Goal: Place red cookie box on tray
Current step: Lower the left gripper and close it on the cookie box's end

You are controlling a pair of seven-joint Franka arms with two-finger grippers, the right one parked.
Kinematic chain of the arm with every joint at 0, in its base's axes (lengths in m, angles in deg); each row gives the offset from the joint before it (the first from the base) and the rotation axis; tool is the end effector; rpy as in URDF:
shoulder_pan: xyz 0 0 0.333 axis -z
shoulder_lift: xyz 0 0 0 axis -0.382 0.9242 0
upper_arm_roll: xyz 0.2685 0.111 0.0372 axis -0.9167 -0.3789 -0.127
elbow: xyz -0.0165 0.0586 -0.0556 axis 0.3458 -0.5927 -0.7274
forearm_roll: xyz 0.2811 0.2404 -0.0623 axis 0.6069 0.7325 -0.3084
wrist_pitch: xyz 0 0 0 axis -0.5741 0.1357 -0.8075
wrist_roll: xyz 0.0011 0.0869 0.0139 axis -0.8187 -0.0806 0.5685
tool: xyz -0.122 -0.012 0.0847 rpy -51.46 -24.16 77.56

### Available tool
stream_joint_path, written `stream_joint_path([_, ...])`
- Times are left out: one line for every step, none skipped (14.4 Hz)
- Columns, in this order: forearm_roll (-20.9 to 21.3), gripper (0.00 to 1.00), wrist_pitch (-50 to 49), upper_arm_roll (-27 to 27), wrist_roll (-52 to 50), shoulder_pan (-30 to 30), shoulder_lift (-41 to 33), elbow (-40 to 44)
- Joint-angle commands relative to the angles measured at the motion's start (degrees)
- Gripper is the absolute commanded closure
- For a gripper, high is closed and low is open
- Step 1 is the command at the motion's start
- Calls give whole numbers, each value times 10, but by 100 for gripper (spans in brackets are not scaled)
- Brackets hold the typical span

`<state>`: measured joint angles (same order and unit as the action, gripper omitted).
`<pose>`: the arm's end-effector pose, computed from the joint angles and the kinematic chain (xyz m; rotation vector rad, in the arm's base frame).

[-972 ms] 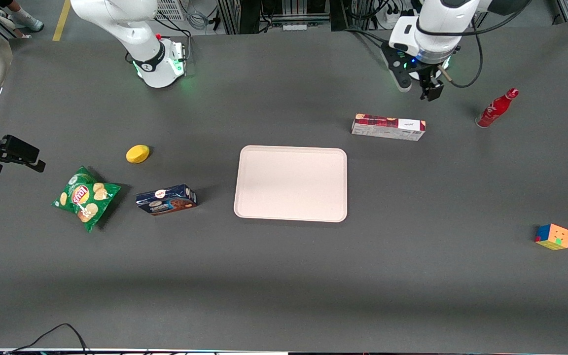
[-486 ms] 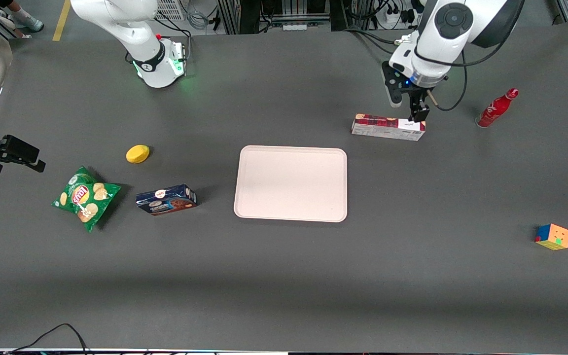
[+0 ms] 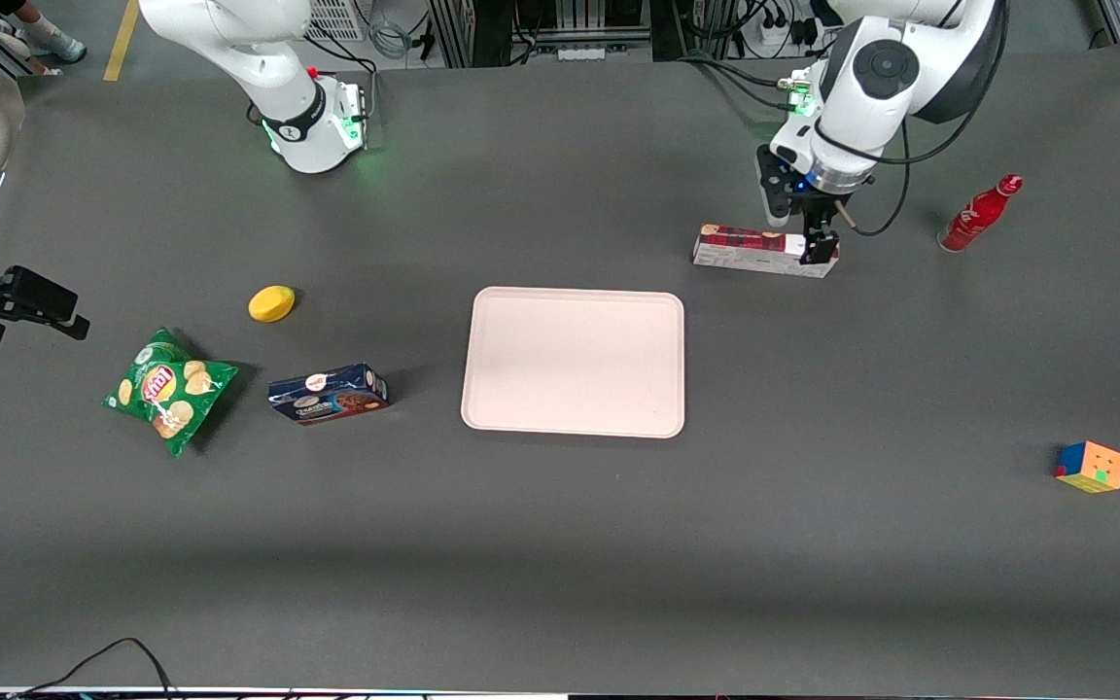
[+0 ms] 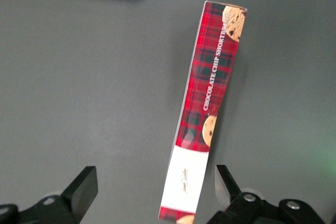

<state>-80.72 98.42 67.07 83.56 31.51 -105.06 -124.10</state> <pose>0.3213 -0.1611 0.2600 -2.2740 2.1082 -0.0224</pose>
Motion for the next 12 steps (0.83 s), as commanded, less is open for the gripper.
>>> stream_joint_path([-12, 0, 87, 20, 14, 10, 40, -35])
stream_joint_path([-19, 0, 103, 29, 14, 9, 49, -43])
stream_joint_path([-26, 0, 120, 36, 14, 9, 59, -48])
stream_joint_path([-27, 0, 129, 49, 14, 7, 72, -49])
stream_joint_path([-29, 0, 142, 51, 14, 3, 86, -53])
stream_joint_path([-29, 0, 158, 52, 14, 3, 97, -59])
stream_joint_path([-29, 0, 166, 53, 14, 2, 112, -61])
stream_joint_path([-30, 0, 167, 53, 14, -4, 121, -64])
stream_joint_path([-30, 0, 166, 53, 14, -6, 122, -66])
stream_joint_path([-30, 0, 163, 56, 15, -7, 122, -67])
stream_joint_path([-30, 0, 160, 56, 17, -7, 122, -67])
stream_joint_path([-30, 0, 160, 58, 20, -9, 123, -67])
